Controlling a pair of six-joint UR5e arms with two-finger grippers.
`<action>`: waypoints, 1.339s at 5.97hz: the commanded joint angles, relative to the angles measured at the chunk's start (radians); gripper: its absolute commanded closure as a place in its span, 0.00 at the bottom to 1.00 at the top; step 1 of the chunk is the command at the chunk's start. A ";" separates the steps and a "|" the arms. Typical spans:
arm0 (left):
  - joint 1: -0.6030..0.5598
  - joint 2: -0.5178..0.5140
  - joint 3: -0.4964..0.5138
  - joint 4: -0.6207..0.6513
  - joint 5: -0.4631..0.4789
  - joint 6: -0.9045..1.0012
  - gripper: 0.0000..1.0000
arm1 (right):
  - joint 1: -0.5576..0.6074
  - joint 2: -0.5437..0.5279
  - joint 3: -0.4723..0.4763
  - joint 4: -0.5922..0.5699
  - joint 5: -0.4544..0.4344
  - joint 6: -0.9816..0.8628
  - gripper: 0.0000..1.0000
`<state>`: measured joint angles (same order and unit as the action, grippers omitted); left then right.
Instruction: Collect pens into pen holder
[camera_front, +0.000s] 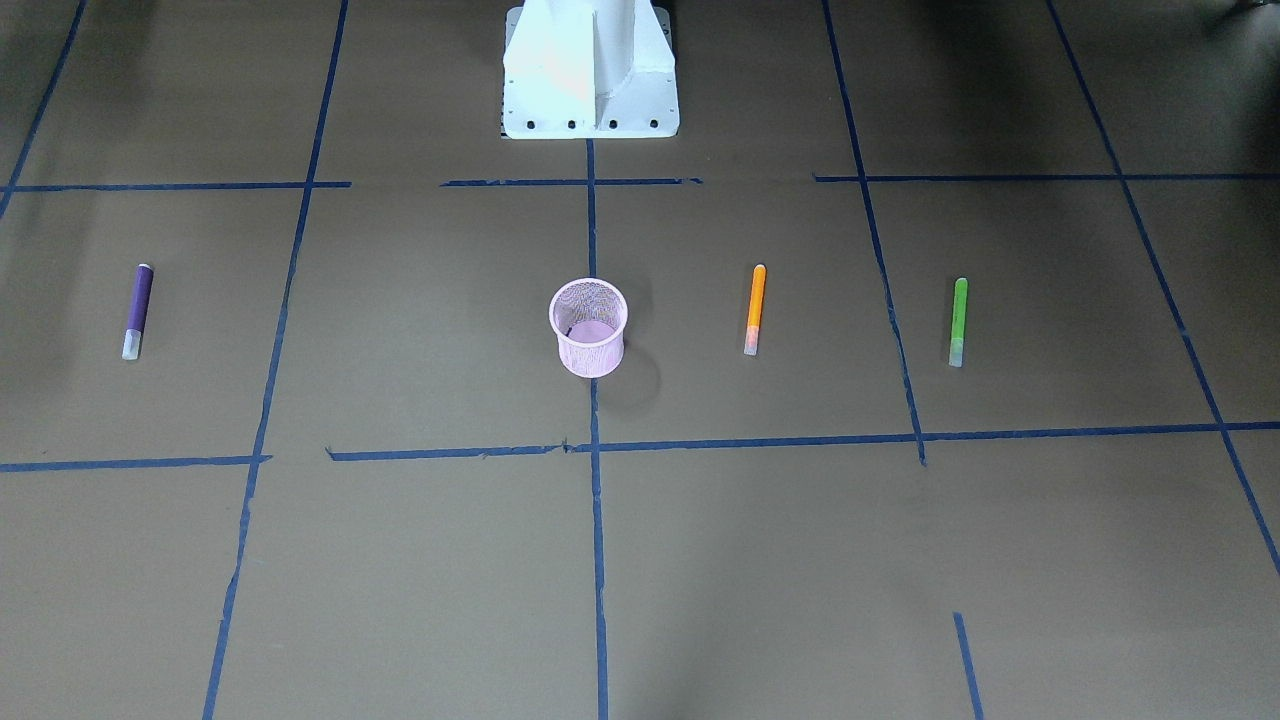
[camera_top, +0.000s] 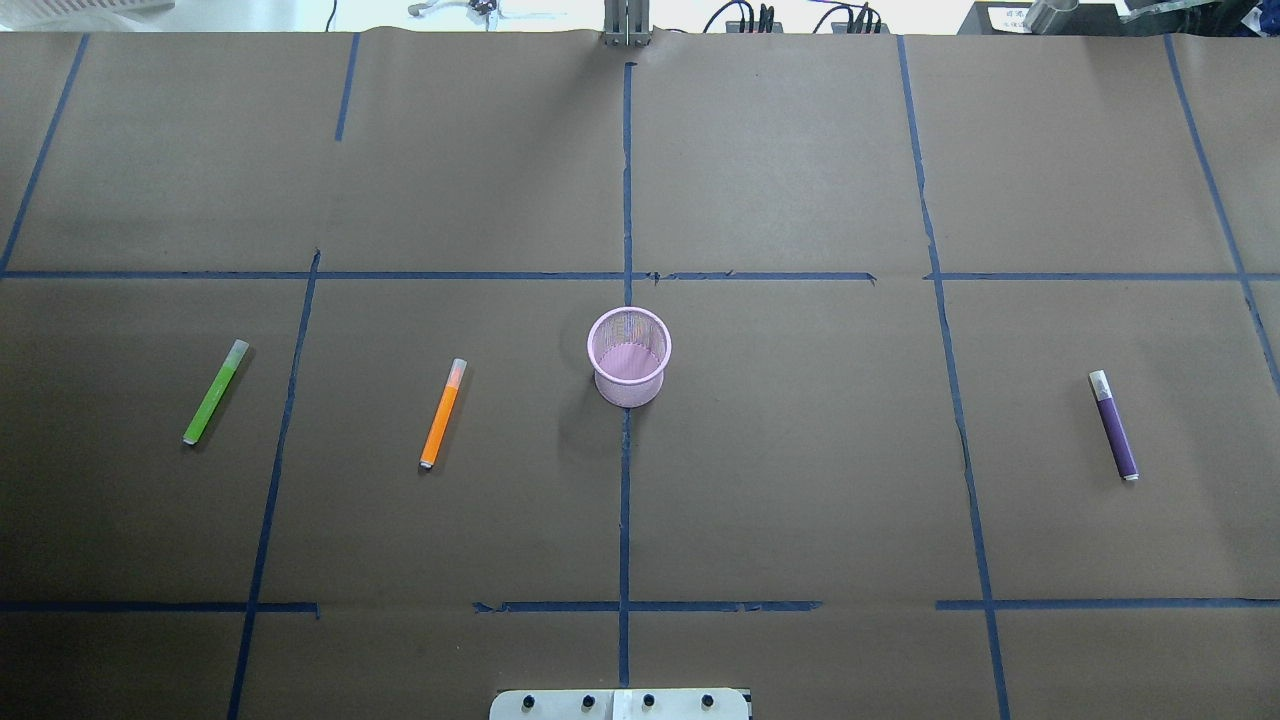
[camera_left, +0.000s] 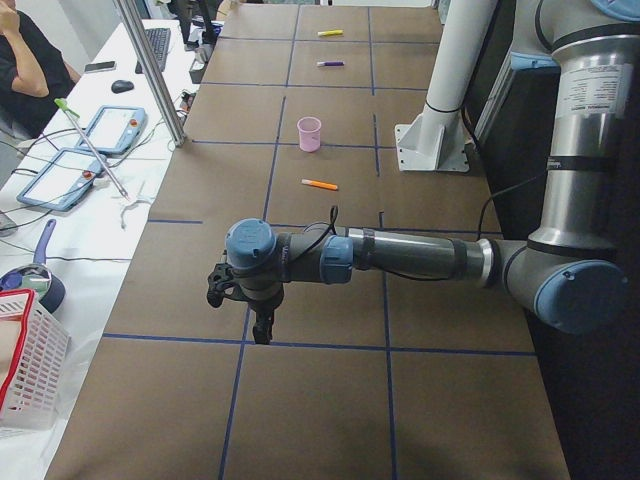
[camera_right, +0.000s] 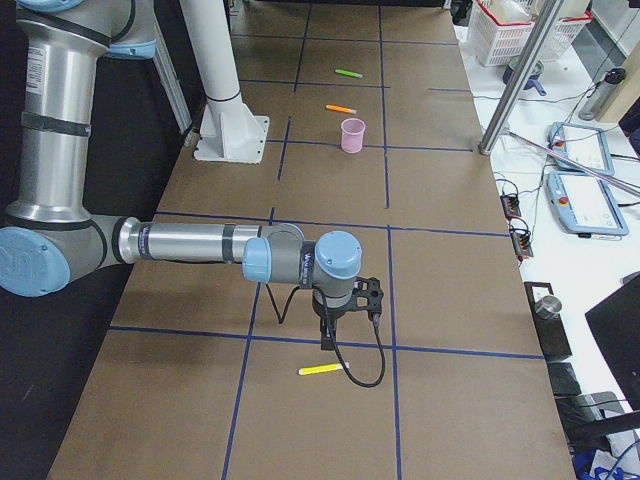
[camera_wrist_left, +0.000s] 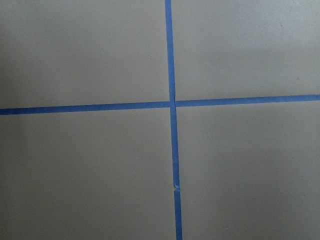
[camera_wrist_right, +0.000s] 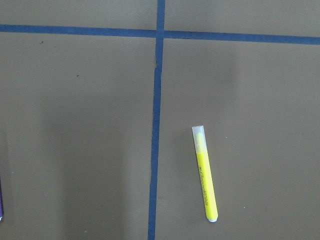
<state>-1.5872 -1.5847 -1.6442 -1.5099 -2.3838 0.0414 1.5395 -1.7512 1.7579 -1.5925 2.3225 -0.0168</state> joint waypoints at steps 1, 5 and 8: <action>-0.004 0.006 -0.012 -0.001 -0.001 0.000 0.00 | 0.001 -0.001 -0.003 0.019 0.012 0.005 0.00; -0.002 0.019 -0.016 -0.004 -0.002 -0.011 0.00 | 0.001 -0.005 -0.015 0.020 0.046 -0.003 0.00; -0.001 0.035 -0.026 -0.013 -0.015 -0.012 0.00 | 0.001 -0.005 -0.009 0.031 0.046 -0.002 0.00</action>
<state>-1.5887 -1.5532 -1.6604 -1.5217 -2.3964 0.0311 1.5401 -1.7564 1.7442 -1.5690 2.3685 -0.0215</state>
